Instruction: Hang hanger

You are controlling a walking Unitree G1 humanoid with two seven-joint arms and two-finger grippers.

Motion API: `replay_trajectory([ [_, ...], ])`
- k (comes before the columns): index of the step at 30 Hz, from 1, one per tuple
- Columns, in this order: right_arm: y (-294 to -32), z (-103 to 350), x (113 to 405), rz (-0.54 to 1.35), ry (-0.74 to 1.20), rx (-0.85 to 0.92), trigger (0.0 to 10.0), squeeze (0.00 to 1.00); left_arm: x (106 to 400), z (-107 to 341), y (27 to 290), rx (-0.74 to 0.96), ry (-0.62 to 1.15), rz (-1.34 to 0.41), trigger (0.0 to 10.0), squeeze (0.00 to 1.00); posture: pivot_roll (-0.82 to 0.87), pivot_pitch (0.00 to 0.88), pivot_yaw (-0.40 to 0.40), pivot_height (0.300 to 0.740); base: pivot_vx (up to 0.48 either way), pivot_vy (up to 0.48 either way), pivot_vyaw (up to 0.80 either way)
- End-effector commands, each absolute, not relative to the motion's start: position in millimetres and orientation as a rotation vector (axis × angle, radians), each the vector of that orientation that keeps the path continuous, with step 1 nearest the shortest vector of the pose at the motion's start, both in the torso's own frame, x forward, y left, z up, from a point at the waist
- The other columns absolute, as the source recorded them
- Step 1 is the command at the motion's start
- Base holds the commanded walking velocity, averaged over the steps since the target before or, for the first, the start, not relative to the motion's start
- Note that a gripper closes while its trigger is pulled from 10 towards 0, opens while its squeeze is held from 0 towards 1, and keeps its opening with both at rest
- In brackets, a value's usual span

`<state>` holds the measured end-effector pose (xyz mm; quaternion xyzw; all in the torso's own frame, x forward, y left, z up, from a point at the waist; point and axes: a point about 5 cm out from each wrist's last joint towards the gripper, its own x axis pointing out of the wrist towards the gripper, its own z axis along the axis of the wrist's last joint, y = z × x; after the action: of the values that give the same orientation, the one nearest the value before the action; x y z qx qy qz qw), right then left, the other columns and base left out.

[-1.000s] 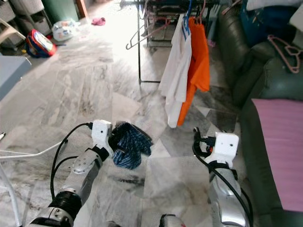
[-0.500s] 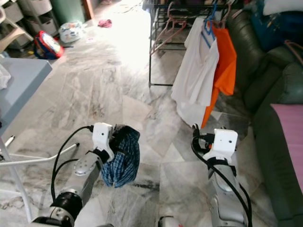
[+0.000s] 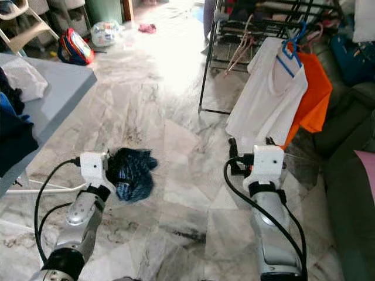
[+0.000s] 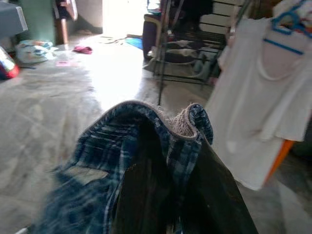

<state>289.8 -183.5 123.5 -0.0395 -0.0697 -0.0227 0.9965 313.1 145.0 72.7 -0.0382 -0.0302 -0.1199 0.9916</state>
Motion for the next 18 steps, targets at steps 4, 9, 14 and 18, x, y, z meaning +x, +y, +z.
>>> replay_trajectory([
  [4, -174.4, 119.5, 287.7, -0.046, -0.131, -0.070, 10.0, 0.00, 308.6, 72.2, 144.9, -0.067, -0.058, -0.269, 10.0, 0.00, 0.03, 0.140, -0.014, 0.740, 0.000, 0.000, 0.00],
  [9, -172.8, 116.2, 284.7, -0.050, -0.123, -0.062, 10.0, 0.00, 307.0, 71.4, 146.5, -0.068, -0.055, -0.278, 10.0, 0.00, 0.03, 0.145, -0.008, 0.740, 0.100, 0.000, 0.00],
  [14, -172.5, 114.5, 283.4, -0.049, -0.120, -0.062, 10.0, 0.00, 308.9, 73.1, 146.0, -0.074, -0.058, -0.284, 10.0, 0.00, 0.03, 0.151, -0.008, 0.740, 0.342, 0.000, -0.49],
  [18, -172.2, 114.3, 282.6, -0.045, -0.116, -0.066, 10.0, 0.00, 308.9, 73.9, 143.6, -0.083, -0.057, -0.290, 10.0, 0.00, 0.02, 0.157, -0.012, 0.740, 0.383, 0.000, -0.11],
])
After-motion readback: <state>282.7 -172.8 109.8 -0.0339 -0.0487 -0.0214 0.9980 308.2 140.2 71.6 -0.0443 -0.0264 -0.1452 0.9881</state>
